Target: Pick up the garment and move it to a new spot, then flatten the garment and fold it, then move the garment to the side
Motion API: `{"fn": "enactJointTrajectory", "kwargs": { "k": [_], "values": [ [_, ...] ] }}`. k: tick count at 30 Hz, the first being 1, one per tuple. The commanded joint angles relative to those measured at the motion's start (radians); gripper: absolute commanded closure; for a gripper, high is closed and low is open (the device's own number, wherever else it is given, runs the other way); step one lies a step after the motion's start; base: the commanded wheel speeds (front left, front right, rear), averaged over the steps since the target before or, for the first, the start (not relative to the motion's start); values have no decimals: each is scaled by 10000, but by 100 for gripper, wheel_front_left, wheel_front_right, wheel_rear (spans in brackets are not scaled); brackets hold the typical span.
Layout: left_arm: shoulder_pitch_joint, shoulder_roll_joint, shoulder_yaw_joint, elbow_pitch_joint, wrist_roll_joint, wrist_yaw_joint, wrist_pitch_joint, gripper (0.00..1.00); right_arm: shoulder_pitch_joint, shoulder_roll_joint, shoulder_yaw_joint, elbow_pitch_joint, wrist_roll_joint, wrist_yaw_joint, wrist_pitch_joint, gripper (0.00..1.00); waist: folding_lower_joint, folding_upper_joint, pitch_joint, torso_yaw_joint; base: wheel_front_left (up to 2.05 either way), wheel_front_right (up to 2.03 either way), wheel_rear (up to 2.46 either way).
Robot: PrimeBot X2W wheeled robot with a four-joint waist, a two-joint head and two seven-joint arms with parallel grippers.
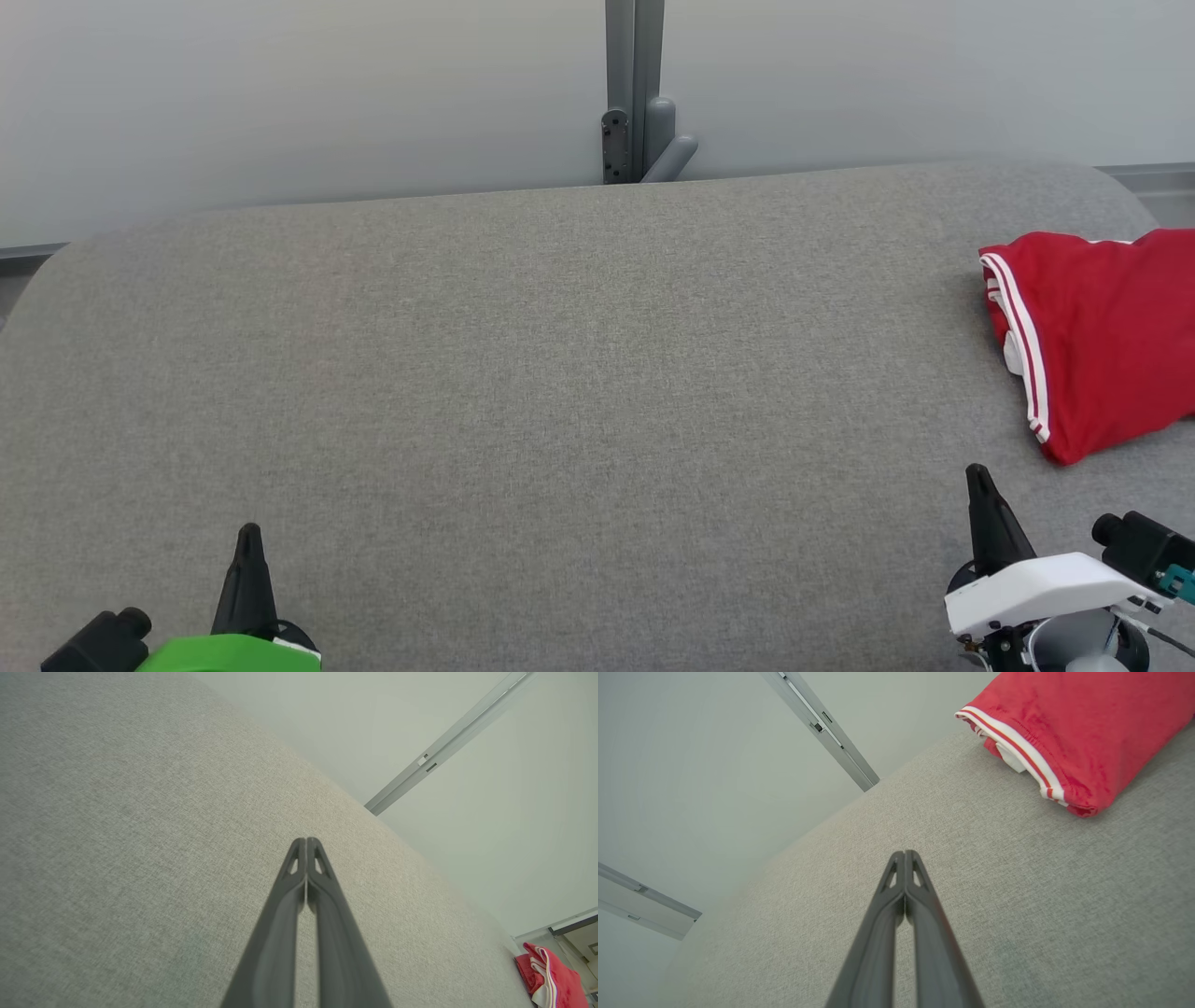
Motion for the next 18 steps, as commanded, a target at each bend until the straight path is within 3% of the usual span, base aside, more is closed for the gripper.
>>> {"fn": "enactJointTrajectory", "kwargs": {
  "k": [1, 18],
  "values": [
    [-279, 61, 44, -123, -238, -19, 50, 100, -265, -61, -37, -141, 290, -5, 47, 100, 0, 10, 0, 0, 0, 0, 0],
    [-649, 79, 109, -103, -2505, -71, 649, 100, -491, -81, -156, -121, 2871, -6, 648, 100, 0, 16, 2, 4, 0, 0, 0]
  ]
}}
